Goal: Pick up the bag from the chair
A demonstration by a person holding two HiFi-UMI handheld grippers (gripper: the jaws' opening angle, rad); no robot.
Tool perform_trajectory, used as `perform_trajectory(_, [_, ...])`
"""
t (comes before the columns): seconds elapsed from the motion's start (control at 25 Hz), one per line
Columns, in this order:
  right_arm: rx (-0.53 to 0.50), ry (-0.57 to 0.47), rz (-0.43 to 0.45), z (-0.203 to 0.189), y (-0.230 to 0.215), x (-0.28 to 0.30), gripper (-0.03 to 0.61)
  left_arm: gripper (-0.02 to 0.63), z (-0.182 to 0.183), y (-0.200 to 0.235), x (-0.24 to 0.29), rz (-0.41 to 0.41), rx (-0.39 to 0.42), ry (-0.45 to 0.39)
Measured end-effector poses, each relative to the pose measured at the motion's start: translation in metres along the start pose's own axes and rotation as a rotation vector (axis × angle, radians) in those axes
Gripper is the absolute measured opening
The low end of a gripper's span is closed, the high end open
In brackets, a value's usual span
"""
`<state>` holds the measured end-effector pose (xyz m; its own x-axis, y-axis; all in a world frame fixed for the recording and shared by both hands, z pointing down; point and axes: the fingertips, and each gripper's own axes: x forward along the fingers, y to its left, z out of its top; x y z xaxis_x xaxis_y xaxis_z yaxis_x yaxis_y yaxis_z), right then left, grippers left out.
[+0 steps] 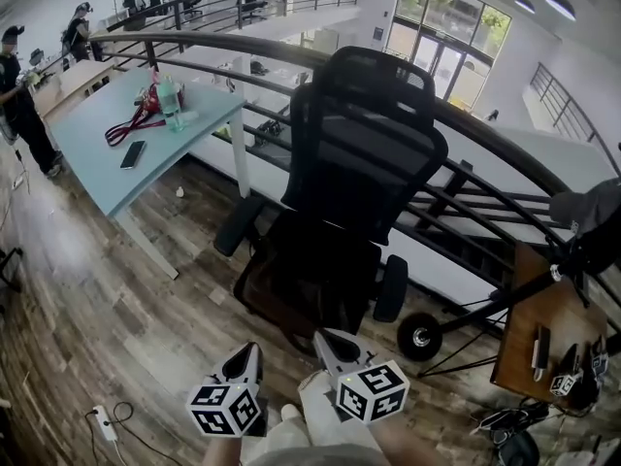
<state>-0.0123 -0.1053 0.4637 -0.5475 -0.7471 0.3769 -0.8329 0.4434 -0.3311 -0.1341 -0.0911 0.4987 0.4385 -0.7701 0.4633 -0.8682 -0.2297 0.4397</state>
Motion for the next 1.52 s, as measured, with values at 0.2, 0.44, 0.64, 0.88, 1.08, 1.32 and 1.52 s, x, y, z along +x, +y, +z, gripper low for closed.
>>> perform_trajectory(0.2, [0.000, 0.033, 0.021, 0.001, -0.021, 0.020, 0.002, 0.003, -0.005, 0.009, 0.033, 0.042, -0.060, 0.009])
perform_trajectory(0.44, [0.003, 0.089, 0.044, -0.006, -0.055, 0.048, 0.002, 0.003, -0.018, 0.034, 0.077, 0.130, -0.122, 0.027])
perform_trajectory(0.64, [0.004, 0.120, 0.061, -0.006, -0.079, 0.072, 0.002, 0.005, -0.028, 0.054, 0.111, 0.186, -0.156, 0.042])
perform_trajectory(0.88, [-0.045, 0.153, 0.048, -0.019, -0.101, 0.094, 0.002, 0.005, -0.052, 0.075, 0.147, 0.222, -0.193, 0.090])
perform_trajectory(1.08, [-0.023, 0.184, 0.031, -0.036, -0.116, 0.112, 0.002, 0.192, -0.081, 0.093, 0.182, 0.235, -0.284, 0.145])
perform_trajectory(1.32, [-0.023, 0.220, 0.014, -0.053, -0.132, 0.132, 0.002, 0.380, -0.118, 0.118, 0.222, 0.295, -0.393, 0.186])
perform_trajectory(1.52, [-0.024, 0.230, 0.023, -0.058, -0.140, 0.145, 0.002, 0.413, -0.147, 0.128, 0.251, 0.309, -0.470, 0.227])
